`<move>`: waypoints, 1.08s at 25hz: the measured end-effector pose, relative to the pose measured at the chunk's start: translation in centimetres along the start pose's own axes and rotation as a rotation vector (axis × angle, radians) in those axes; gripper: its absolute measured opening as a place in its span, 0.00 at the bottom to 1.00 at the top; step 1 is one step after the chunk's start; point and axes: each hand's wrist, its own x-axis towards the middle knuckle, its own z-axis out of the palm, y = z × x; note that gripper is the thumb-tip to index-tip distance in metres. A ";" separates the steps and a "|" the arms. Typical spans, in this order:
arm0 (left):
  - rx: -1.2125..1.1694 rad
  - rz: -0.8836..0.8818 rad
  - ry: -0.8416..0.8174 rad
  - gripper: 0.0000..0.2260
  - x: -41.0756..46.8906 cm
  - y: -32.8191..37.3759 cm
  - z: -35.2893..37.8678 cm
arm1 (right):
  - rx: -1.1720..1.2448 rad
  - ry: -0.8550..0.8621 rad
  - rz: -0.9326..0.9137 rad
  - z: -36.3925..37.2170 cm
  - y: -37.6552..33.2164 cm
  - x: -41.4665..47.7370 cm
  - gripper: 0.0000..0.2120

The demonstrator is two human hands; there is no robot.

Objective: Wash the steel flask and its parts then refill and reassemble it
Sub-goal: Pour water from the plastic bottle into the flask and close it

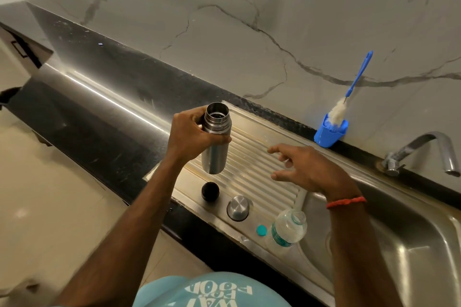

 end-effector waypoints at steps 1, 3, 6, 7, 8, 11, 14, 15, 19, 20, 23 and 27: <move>-0.004 -0.011 -0.006 0.27 -0.1 -0.4 -0.4 | -0.022 -0.008 -0.022 0.4 -1.4 0.6 0.30; -0.015 -0.030 -0.017 0.26 -0.3 -1.3 -1.2 | -0.064 -0.031 -0.056 1.8 -3.7 1.9 0.30; -0.014 -0.035 -0.027 0.27 -1.1 -2.7 -2.4 | -0.155 -0.067 -0.098 4.3 -6.1 4.2 0.30; -0.015 -0.043 -0.029 0.27 -1.4 -3.2 -2.8 | -0.190 -0.079 -0.102 5.2 -6.7 4.9 0.30; -0.021 -0.051 -0.031 0.27 -1.8 -3.6 -3.3 | -0.227 -0.085 -0.102 6.2 -7.1 5.6 0.30; -0.024 -0.068 -0.040 0.28 -2.7 -4.8 -4.3 | -0.316 -0.090 -0.086 9.3 -7.8 7.6 0.28; -0.005 -0.076 -0.029 0.30 -3.4 -5.4 -4.6 | -0.386 -0.097 -0.057 11.9 -8.1 9.4 0.27; -0.007 -0.081 -0.029 0.30 -3.6 -5.6 -4.6 | -0.398 -0.104 -0.053 12.6 -8.1 9.9 0.27; -0.035 -0.080 -0.037 0.30 -4.5 -6.4 -4.6 | -0.424 -0.174 -0.086 14.7 -7.9 11.2 0.30; -0.039 -0.077 -0.035 0.30 -4.7 -6.6 -4.5 | -0.434 -0.184 -0.093 15.3 -7.8 11.3 0.31; -0.054 -0.077 -0.038 0.31 -5.4 -6.7 -4.2 | -0.467 -0.126 -0.122 16.4 -7.5 11.2 0.30; -0.062 -0.075 -0.033 0.33 -5.8 -6.9 -4.0 | -0.470 0.013 -0.151 16.2 -7.1 10.5 0.25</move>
